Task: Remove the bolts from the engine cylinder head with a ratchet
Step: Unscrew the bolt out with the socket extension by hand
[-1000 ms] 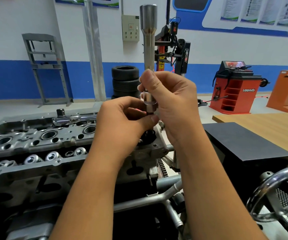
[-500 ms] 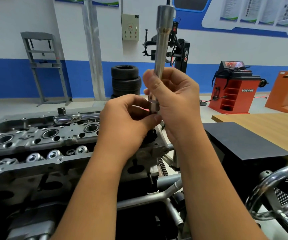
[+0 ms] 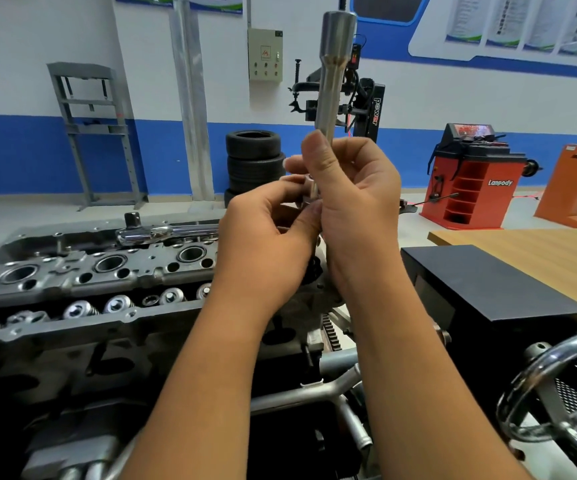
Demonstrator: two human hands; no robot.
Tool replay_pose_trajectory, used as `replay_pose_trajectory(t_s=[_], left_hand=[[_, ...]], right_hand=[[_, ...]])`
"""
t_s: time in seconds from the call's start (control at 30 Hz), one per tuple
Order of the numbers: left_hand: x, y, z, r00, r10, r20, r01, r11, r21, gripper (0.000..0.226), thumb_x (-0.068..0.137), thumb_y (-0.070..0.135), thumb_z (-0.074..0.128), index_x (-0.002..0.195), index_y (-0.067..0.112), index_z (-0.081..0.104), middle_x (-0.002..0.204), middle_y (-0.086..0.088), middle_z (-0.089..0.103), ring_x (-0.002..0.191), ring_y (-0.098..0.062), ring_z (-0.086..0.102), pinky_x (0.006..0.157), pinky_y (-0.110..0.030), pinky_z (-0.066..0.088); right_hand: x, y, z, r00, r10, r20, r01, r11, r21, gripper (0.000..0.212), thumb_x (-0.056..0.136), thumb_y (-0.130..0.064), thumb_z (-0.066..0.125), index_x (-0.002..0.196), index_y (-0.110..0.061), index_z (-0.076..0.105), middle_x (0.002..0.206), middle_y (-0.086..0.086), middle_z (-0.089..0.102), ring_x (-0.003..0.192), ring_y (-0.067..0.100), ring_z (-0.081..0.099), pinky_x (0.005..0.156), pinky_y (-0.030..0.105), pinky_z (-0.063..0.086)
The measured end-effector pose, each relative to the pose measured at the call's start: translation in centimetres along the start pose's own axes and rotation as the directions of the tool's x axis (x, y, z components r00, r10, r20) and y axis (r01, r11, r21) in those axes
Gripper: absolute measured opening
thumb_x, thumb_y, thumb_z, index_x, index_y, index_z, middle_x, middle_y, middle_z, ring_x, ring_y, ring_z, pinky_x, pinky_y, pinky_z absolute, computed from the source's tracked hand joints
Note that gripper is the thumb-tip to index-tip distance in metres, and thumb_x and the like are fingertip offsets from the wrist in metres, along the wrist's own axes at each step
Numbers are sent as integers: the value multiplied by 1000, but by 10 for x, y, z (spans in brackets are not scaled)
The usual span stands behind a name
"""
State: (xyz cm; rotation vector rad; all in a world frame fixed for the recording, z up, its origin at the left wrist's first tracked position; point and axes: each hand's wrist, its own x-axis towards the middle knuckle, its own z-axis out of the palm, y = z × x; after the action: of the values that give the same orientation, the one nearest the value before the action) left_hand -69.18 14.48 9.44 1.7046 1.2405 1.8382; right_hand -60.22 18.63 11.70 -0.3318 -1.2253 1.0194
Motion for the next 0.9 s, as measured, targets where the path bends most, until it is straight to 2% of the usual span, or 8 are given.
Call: replay_pose_trajectory(t_s=[0.1,0.23,0.3,0.4,0.5,0.57,0.7,0.9], left_hand=[[-1,0,3,998,24,-66,-20,998,63,20,95,23,75,92,43,72,86,8,79,79,-12,75,78,-44,64],[-1,1,3,999,2,45,-5,998,57,20,108,29,55,106,25,75,91,-6,76,88,-32,71,75,-55,60],[-1,1,3,998,1,58,-6,997,71,19,108,26,55,107,30,73,91,0,76,86,-24,71,76,-51,60],[-1,-2,3,1000,-10,-10,10,998,59,17,101,21,66,102,37,71,89,10,77,80,-8,74,74,-42,64],[0,-7,2,998,0,-63,5,997,82,22,94,13,73,105,32,74,89,12,77,83,-4,74,76,-37,64],[0,-4,3,1000,10,-4,-10,996,92,25,98,13,68,114,31,74,98,14,78,93,-1,73,84,-34,63],[1,0,2,997,-2,74,-3,997,73,26,107,15,53,122,25,72,106,9,77,102,-9,72,93,-43,60],[0,0,-1,1000,-18,16,17,999,29,26,102,12,64,110,35,73,96,12,79,89,-3,74,83,-37,64]], right_hand=[[0,1,2,999,-7,-36,6,1000,-20,20,99,-21,69,92,-3,62,83,13,76,74,26,72,77,51,63],[1,4,5,998,10,-60,-10,1000,4,34,109,-27,50,87,-5,65,84,19,75,76,21,73,78,37,63],[1,4,6,997,41,-57,-39,998,49,37,109,-30,49,86,-8,67,86,23,75,76,20,73,74,36,62],[-3,5,10,995,86,-41,-81,991,104,27,100,-34,63,94,-8,66,91,21,75,71,20,70,60,35,58],[-6,9,12,995,49,-89,-41,995,89,23,91,-28,75,95,-9,63,91,14,77,75,20,69,70,39,59],[-5,9,11,993,22,-118,-14,998,65,21,93,-25,75,93,-8,63,89,12,77,77,21,70,78,43,60],[-3,10,12,992,-11,-124,16,999,37,20,99,-24,68,93,-6,63,88,11,77,77,20,70,81,41,60],[-4,10,15,995,-31,-93,32,999,5,30,106,-29,54,90,-7,66,87,13,77,84,20,74,79,41,60]])
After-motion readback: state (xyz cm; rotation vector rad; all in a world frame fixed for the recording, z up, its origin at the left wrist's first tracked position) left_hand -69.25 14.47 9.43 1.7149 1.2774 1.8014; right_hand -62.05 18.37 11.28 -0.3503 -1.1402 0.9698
